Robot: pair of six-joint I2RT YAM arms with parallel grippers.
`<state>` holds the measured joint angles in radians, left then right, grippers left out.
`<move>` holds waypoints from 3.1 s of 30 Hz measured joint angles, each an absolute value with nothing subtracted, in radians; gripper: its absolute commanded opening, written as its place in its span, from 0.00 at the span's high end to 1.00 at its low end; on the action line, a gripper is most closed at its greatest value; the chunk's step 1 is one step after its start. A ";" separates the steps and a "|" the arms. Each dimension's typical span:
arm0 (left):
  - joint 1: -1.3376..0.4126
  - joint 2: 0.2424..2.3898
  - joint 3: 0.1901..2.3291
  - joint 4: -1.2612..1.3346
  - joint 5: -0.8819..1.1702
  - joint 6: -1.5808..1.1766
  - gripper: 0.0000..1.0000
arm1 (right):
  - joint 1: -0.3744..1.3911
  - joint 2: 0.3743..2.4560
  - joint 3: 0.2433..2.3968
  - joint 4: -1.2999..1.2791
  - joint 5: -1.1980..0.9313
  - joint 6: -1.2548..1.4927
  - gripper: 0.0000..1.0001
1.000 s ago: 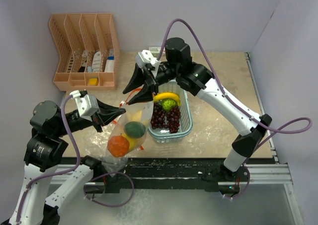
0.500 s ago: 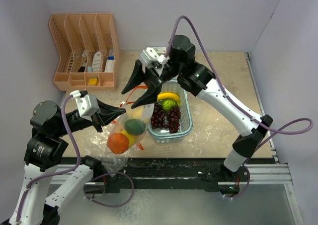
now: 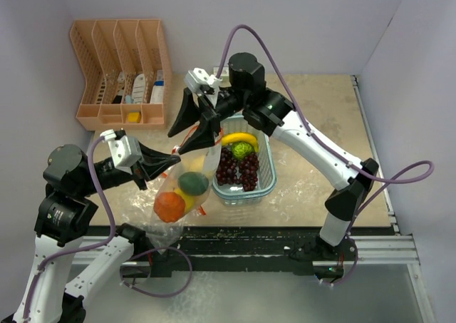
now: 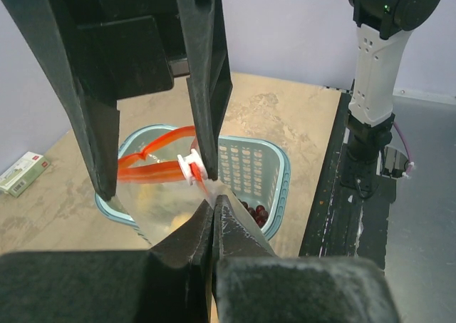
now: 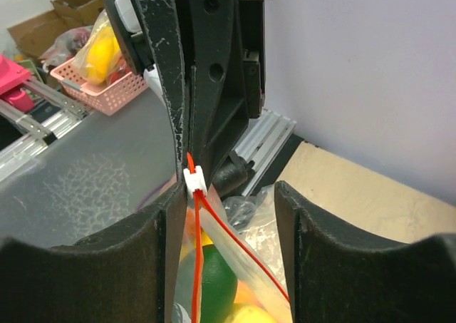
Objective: Place the food in the zip-top bag and seal the zipper
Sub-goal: Zip the zipper food storage bag at the center of the board.
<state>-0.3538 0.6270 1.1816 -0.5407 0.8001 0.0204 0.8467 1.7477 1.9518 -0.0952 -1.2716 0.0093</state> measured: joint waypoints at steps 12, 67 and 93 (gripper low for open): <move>-0.354 0.627 1.182 -0.541 0.800 0.020 1.00 | 0.857 1.762 1.969 -0.136 -1.286 0.012 0.55; -0.355 0.577 1.221 -0.531 0.387 0.010 1.00 | 0.789 1.594 1.701 -0.280 -1.015 -0.097 1.00; -0.355 0.656 1.261 -0.399 -0.089 0.000 1.00 | 0.646 1.485 1.447 -0.290 -0.719 -0.079 0.23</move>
